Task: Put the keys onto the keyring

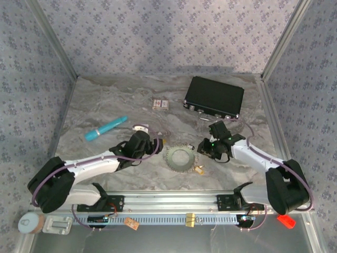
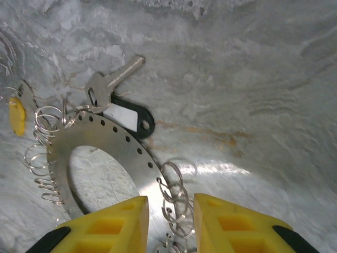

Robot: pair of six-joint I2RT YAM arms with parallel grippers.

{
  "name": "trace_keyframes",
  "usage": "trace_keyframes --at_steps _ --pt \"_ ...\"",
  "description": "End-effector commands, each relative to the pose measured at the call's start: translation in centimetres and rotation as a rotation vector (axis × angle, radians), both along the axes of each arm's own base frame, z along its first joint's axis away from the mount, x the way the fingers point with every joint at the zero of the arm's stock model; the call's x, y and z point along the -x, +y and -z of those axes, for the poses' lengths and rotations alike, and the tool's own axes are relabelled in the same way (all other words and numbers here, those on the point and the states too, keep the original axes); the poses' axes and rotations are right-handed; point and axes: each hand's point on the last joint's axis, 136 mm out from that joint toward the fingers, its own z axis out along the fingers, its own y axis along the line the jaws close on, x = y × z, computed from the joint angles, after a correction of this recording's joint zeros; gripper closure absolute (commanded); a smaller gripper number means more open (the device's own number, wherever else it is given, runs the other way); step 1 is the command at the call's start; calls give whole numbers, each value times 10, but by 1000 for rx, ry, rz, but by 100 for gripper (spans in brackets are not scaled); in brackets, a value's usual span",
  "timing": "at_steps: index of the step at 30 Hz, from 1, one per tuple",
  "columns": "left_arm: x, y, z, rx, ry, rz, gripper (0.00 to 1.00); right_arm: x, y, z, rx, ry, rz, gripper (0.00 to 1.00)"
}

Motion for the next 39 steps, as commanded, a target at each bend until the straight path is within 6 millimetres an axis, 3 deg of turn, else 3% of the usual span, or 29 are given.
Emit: trace_keyframes --at_steps 1,15,27,29,33,39 --pt "-4 -9 -12 27 -23 14 13 -2 11 6 -79 39 -5 71" --pt "-7 -14 -13 24 -21 23 13 4 13 30 -72 114 -30 77" --pt "-5 -11 -13 20 -18 16 13 2 15 31 -69 110 -48 94" --pt "-5 -11 -14 21 -20 16 13 1 16 28 -70 102 -58 99" --pt "-5 -9 -16 16 -29 12 13 -4 19 15 -59 62 -97 100" --pt "-7 2 -30 -1 -93 -5 13 -15 37 -25 -47 -98 -263 100"
